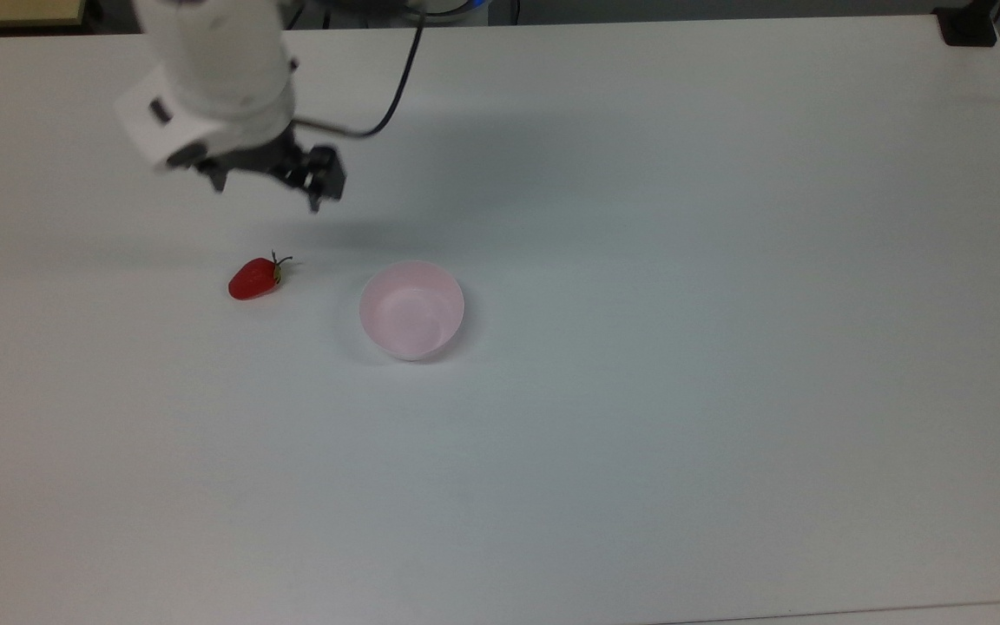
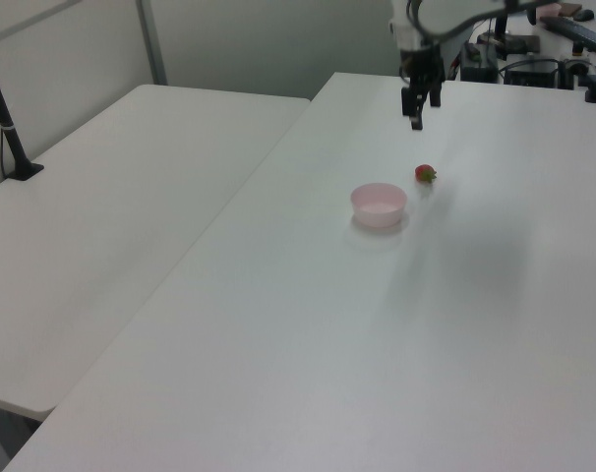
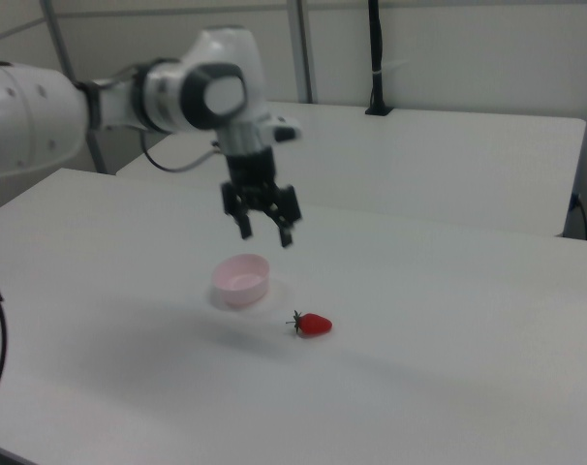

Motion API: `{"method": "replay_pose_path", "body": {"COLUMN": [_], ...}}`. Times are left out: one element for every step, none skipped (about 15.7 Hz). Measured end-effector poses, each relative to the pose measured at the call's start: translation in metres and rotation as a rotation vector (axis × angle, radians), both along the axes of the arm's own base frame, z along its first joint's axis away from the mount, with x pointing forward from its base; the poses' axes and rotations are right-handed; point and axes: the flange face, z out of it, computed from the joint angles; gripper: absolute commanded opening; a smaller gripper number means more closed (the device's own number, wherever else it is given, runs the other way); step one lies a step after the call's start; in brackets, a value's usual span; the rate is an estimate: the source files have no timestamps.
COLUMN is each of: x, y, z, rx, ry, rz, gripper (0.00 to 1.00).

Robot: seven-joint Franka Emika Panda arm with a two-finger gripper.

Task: Pick up strawberry from bowl
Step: 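Lower the strawberry onto the table, release it, and raise the gripper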

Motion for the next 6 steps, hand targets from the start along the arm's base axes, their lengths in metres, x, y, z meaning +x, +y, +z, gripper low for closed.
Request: {"method": "replay_pose_path", "body": {"x": [-0.006, -0.013, -0.021, -0.028, -0.035, -0.043], "y": [0.016, 0.031, 0.041, 0.050, 0.058, 0.067], "z": [0.021, 0.041, 0.057, 0.071, 0.082, 0.096], "rx": [-0.003, -0.007, -0.009, -0.008, -0.005, 0.001], "ry": [-0.014, -0.032, -0.045, -0.051, -0.054, -0.059], "rz": [0.001, -0.010, -0.023, -0.028, -0.025, -0.017], "gripper": [1.00, 1.00, 1.00, 1.00, 1.00, 1.00]}}
